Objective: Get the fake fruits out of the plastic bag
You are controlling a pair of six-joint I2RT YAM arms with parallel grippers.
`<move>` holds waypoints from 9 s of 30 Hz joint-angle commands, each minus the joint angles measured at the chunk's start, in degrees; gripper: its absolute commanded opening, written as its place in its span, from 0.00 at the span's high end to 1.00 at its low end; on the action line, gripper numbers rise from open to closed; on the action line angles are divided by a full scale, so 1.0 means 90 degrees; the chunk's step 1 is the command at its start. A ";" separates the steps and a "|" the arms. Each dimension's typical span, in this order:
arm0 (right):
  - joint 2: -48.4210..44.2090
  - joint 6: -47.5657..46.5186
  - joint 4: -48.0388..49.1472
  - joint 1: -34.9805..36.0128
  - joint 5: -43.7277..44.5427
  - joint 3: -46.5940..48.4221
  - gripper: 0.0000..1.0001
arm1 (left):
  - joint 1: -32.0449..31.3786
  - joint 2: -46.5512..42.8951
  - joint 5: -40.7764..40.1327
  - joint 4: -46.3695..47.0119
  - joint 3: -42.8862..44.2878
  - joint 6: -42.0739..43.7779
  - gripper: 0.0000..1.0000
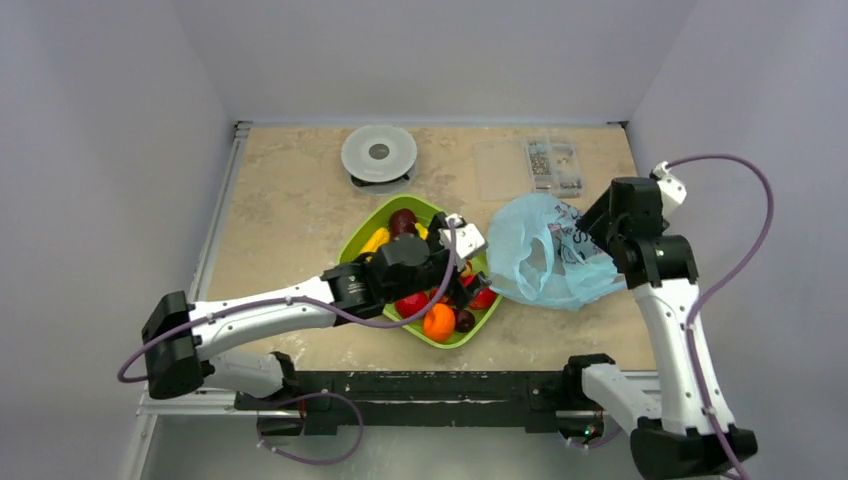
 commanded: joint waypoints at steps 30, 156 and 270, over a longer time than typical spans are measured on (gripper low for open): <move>0.0829 -0.0003 0.3720 -0.0999 -0.3200 -0.2893 0.60 | -0.1102 0.3240 -0.1961 0.0317 0.2863 0.1430 1.00; 0.3388 -0.1075 0.3383 -0.0694 -0.2069 -0.1786 0.72 | -0.0056 0.2688 -0.1017 0.0280 0.2144 -0.0774 1.00; 0.0094 -0.0335 0.1426 -0.0147 -0.2508 -0.1931 1.00 | 0.0344 0.3505 0.0321 -0.1376 0.3412 -0.1753 0.52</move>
